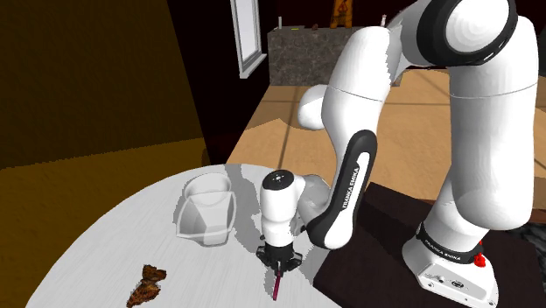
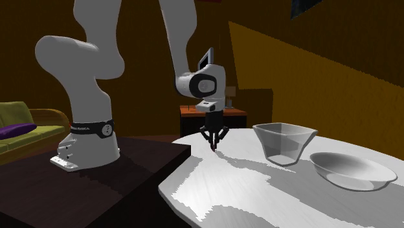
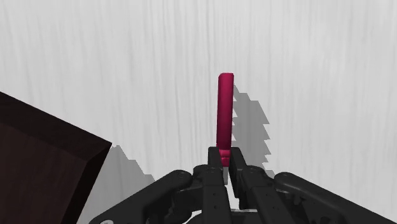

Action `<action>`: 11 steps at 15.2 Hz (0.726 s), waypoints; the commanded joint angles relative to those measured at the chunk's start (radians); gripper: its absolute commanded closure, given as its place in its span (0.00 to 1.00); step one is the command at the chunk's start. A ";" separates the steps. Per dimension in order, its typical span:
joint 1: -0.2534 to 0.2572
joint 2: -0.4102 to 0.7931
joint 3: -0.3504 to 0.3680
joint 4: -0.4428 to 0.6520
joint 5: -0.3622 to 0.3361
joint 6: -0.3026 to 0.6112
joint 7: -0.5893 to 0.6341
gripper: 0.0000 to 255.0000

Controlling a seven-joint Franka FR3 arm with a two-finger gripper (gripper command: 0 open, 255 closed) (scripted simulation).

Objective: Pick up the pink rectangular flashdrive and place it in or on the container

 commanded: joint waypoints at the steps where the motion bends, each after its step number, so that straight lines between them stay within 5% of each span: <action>1: -0.046 -0.037 0.055 -0.013 0.044 -0.026 -0.032 1.00; 11: -0.225 -0.211 0.288 -0.039 0.308 -0.150 -0.214 1.00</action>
